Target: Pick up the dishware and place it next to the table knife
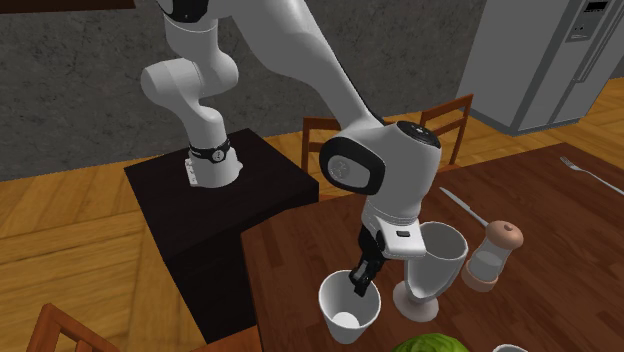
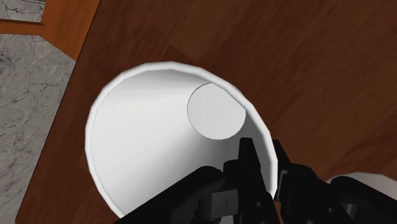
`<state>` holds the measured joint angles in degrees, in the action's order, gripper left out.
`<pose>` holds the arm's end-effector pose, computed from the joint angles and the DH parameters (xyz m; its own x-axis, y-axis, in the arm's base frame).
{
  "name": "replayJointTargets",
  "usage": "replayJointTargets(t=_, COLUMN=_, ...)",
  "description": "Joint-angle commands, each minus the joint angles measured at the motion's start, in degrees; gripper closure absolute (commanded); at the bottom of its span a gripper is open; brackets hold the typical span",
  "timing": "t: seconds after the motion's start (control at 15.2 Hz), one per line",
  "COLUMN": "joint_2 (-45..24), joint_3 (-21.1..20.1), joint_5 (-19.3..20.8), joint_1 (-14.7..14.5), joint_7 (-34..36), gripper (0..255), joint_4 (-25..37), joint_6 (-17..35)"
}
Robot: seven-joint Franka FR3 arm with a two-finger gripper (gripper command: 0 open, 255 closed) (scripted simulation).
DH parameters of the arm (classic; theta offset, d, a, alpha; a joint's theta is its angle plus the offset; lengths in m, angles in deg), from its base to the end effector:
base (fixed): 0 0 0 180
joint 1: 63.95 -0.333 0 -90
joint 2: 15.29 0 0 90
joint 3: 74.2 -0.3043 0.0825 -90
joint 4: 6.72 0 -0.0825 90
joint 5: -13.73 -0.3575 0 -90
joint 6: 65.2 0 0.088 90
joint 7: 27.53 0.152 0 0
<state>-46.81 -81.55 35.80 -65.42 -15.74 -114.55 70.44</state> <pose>0.6011 0.0758 0.1780 0.9770 0.2099 -0.0381 0.2133 -0.9573 0.1952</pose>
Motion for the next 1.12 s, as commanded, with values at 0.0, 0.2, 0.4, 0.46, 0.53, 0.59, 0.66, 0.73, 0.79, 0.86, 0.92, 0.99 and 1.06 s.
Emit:
replayJointTargets(t=0.0, joint_2=-0.1, joint_3=0.0, joint_5=0.0, joint_1=0.0, joint_7=0.0, gripper=255, joint_4=0.0, joint_6=0.0)
replayJointTargets(t=0.2, joint_2=0.5, joint_3=-0.1, joint_5=-0.2, joint_1=0.1, joint_7=-0.2, gripper=255, joint_4=-0.1, joint_6=-0.5)
replayJointTargets(t=0.4, joint_2=2.2, joint_3=-0.5, joint_5=-0.8, joint_1=0.3, joint_7=-0.9, gripper=255, joint_4=-0.1, joint_6=-2.0)
replayJointTargets(t=0.46, joint_2=2.7, joint_3=-0.6, joint_5=-1.0, joint_1=0.4, joint_7=-1.1, gripper=255, joint_4=-0.1, joint_6=-2.6)
replayJointTargets(t=0.53, joint_2=3.2, joint_3=-0.7, joint_5=-1.2, joint_1=0.4, joint_7=-1.3, gripper=255, joint_4=-0.1, joint_6=-3.1)
replayJointTargets(t=0.59, joint_2=3.8, joint_3=-0.8, joint_5=-1.4, joint_1=0.5, joint_7=-1.5, gripper=255, joint_4=0.0, joint_6=-3.6)
replayJointTargets(t=0.66, joint_2=4.3, joint_3=-0.9, joint_5=-1.6, joint_1=0.6, joint_7=-1.7, gripper=255, joint_4=0.0, joint_6=-4.2)
replayJointTargets(t=0.73, joint_2=4.8, joint_3=-1.0, joint_5=-1.8, joint_1=0.6, joint_7=-1.9, gripper=255, joint_4=0.1, joint_6=-4.7)
replayJointTargets(t=0.79, joint_2=5.3, joint_3=-1.1, joint_5=-2.0, joint_1=0.7, joint_7=-2.2, gripper=255, joint_4=0.1, joint_6=-5.3)
replayJointTargets(t=0.86, joint_2=5.8, joint_3=-1.2, joint_5=-2.2, joint_1=0.7, joint_7=-2.4, gripper=255, joint_4=0.2, joint_6=-5.8)
replayJointTargets(t=0.92, joint_2=6.3, joint_3=-1.3, joint_5=-2.4, joint_1=0.8, joint_7=-2.6, gripper=255, joint_4=0.3, joint_6=-6.4)
replayJointTargets(t=0.99, joint_2=6.7, joint_3=-1.4, joint_5=-2.6, joint_1=0.8, joint_7=-2.8, gripper=255, joint_4=0.4, joint_6=-6.9)
replayJointTargets(t=1.06, joint_2=7.2, joint_3=-1.5, joint_5=-2.8, joint_1=0.9, joint_7=-3.0, gripper=255, joint_4=0.6, joint_6=-7.5)
